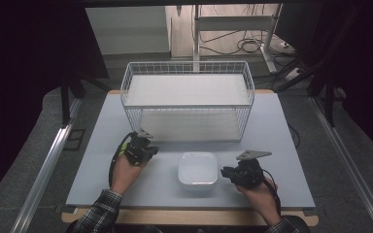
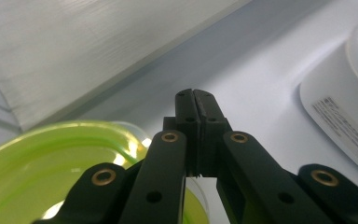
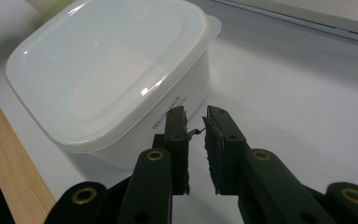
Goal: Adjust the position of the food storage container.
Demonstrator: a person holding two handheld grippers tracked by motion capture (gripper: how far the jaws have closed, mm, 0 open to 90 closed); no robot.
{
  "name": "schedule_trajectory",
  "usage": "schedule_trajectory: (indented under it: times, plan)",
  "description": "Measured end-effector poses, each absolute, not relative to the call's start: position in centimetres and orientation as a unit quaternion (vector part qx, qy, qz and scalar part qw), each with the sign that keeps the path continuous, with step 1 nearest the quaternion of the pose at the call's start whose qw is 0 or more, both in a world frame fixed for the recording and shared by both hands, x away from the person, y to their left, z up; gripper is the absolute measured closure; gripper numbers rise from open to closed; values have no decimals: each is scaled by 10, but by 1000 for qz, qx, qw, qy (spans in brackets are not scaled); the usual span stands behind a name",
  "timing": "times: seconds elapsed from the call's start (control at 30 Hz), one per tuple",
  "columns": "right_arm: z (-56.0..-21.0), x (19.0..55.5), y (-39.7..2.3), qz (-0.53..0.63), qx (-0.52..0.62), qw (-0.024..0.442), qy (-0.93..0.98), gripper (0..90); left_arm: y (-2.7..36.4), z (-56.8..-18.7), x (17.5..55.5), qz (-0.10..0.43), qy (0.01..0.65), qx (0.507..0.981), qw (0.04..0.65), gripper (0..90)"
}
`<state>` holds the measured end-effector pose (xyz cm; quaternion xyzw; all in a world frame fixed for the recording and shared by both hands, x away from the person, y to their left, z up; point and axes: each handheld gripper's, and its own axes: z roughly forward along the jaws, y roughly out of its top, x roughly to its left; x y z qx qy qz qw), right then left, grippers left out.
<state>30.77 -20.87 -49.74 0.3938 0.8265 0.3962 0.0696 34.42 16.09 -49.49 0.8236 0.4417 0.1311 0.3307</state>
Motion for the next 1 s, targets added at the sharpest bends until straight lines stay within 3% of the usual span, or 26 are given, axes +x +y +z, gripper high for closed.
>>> schedule_trajectory:
  times: [0.37, 0.53, 0.7, 1.0]
  plan:
    - [-495, 306, -210, 399, 383, 74, 830, 785, 150, -489, 297, 116, 380, 826, 400, 813]
    - [-493, 304, -213, 401, 375, 86, 831, 722, 149, -491, 282, 114, 363, 822, 424, 627]
    - [-490, 303, -217, 400, 367, 104, 833, 584, 150, -494, 271, 114, 345, 819, 444, 331]
    - [-491, 304, -220, 401, 359, 113, 835, 399, 150, -495, 270, 96, 342, 819, 451, 145]
